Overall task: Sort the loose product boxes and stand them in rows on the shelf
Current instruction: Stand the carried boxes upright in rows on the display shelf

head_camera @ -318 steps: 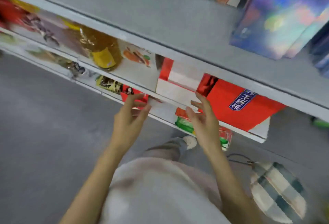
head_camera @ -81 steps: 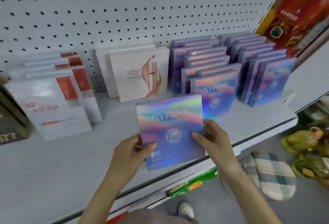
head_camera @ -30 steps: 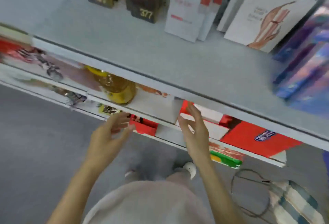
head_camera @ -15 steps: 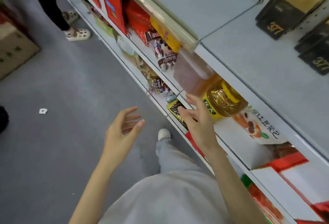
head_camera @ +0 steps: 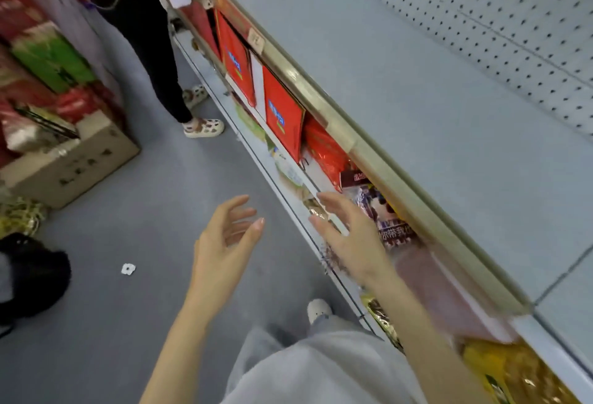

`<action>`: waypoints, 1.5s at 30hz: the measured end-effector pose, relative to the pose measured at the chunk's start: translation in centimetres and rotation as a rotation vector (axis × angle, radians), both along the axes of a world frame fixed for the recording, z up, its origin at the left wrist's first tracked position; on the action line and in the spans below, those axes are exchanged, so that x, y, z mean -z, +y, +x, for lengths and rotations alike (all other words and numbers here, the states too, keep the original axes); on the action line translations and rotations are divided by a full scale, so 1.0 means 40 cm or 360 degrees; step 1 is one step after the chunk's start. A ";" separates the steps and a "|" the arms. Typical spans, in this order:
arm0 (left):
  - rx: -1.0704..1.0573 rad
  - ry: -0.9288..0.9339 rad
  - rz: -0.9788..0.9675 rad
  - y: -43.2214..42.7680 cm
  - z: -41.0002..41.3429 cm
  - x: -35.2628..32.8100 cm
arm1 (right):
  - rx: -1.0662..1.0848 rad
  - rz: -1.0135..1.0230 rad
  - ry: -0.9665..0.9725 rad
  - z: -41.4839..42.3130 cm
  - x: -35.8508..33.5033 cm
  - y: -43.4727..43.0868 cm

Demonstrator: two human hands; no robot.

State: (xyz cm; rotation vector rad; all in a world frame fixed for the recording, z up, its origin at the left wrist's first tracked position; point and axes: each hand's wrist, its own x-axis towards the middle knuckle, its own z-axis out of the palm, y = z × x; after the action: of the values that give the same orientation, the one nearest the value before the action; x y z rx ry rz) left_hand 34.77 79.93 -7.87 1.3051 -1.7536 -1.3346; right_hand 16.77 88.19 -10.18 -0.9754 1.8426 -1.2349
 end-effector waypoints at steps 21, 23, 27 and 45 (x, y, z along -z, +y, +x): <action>0.0368 -0.0013 -0.0068 -1.109 -0.024 -0.002 | 0.0637 -0.0246 -0.0219 0.004 -0.077 -0.952; 0.0436 -0.0023 -0.0041 -1.171 -0.075 0.012 | 0.0676 -0.0246 -0.0172 -0.043 -0.070 -1.029; 0.0481 -0.0078 -0.0046 -1.317 -0.184 0.035 | 0.0641 -0.0235 -0.0204 -0.141 -0.050 -1.182; 0.0743 -0.0046 -0.0165 -1.951 -0.635 0.015 | 0.1234 -0.0081 -0.0456 -0.541 -0.055 -1.689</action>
State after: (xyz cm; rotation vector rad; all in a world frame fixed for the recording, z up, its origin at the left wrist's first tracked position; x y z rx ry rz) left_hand 9.38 1.91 -8.49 0.8911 -2.2063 -1.4439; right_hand -4.88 20.64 -7.99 -0.0530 2.0145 -1.7569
